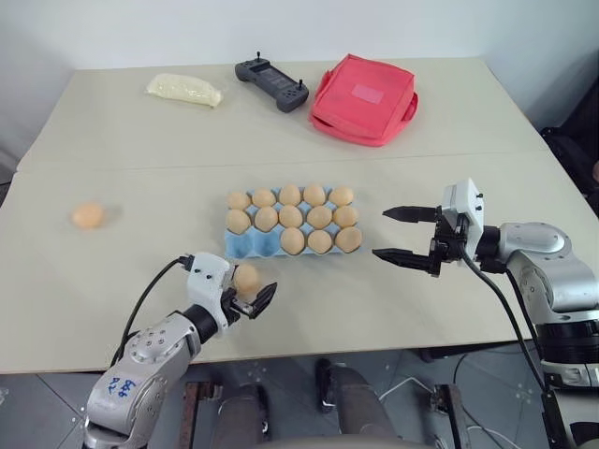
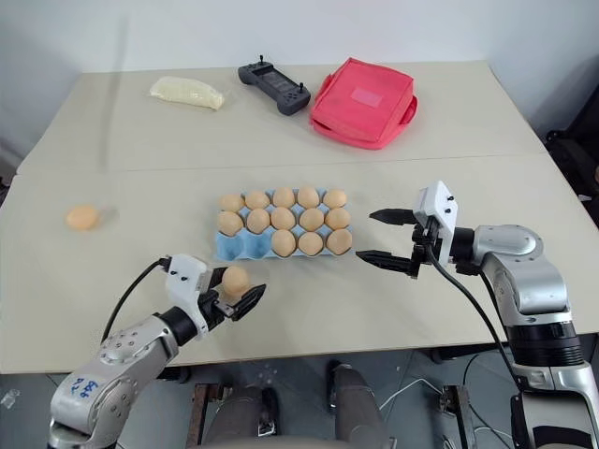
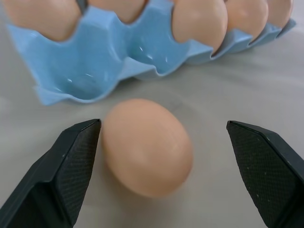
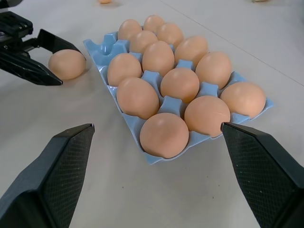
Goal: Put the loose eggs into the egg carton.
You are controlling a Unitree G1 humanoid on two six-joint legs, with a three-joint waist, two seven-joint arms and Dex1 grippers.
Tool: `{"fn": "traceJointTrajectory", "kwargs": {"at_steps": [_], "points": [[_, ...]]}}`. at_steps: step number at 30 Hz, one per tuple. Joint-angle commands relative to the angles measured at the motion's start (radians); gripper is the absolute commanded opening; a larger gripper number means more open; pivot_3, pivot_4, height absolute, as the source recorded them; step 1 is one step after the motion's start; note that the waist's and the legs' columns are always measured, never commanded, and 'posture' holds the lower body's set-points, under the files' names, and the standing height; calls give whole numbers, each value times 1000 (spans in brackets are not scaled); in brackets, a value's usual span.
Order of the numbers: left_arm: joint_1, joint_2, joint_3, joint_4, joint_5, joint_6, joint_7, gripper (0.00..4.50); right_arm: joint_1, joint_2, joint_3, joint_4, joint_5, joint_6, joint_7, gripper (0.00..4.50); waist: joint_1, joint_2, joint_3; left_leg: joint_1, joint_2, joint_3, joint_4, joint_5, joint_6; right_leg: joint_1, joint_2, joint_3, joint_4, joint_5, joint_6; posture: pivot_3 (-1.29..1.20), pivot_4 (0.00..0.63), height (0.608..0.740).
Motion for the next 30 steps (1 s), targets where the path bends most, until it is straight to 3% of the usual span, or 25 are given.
{"fn": "traceJointTrajectory", "kwargs": {"at_steps": [1, 2, 5, 11, 12, 15, 20, 30], "points": [[-28, 9, -15, 13, 17, -2, -16, 4500, 4, -4, -18, -30, 11, 0, -7, 4456, 0, 0, 0, 0, 0, 0, 0, 0, 0, 0, 0, 0, 0, 0, 0, 0, 150, 740], [-35, 15, -22, 20, 24, -3, -21, 4500, 6, -6, -20, -30, 11, -1, -8, 4456, 1, 0, 0, 0, 0, -1, 0, 0, 0, 0, 0, 1, 0, 0, 0, 0, 150, 740], [-42, 18, -33, 30, 50, -23, -18, 3860, 12, -8, -25, -33, 11, -4, -14, 4500, 0, 0, 0, 0, 0, -1, 0, 0, 0, 0, 0, 1, 0, 0, 0, 0, 150, 740], [-32, 22, -25, 9, 50, -11, -35, 1999, 18, -10, -27, -30, 10, -7, -20, 4500, 1, 0, 0, 0, 0, -1, 0, 0, 0, 0, 0, 1, 0, 0, 0, 0, 150, 740], [-30, 28, -17, -6, 38, -3, -45, 1906, 18, -11, -27, -29, 10, -8, -20, 4500, 1, 0, 0, 0, 0, -1, 0, 0, 0, 0, 0, 1, 0, 0, 0, 0, 150, 740], [-37, 41, 13, -49, 4, 8, -70, 1896, 16, -11, -28, -24, 9, -11, -20, 4500, 1, 0, 0, 0, 0, -1, 0, 0, 0, 0, 0, 1, 0, 0, 0, 0, 150, 740], [-101, 43, 33, -41, -3, -120, -152, 1896, 14, -10, -28, -18, 8, -15, -18, 4500, 2, 0, 0, 0, 0, -1, 1, 0, 1, 0, 0, 1, 1, 0, 0, 0, 150, 740], [-265, -49, -46, 186, 113, -282, -134, 1896, 30, -8, -45, -39, 21, -22, -20, 4500, 2, 0, 0, 0, -1, -1, 1, 1, 1, 1, 0, 1, 1, 1, 1, 0, 150, 740]]}}
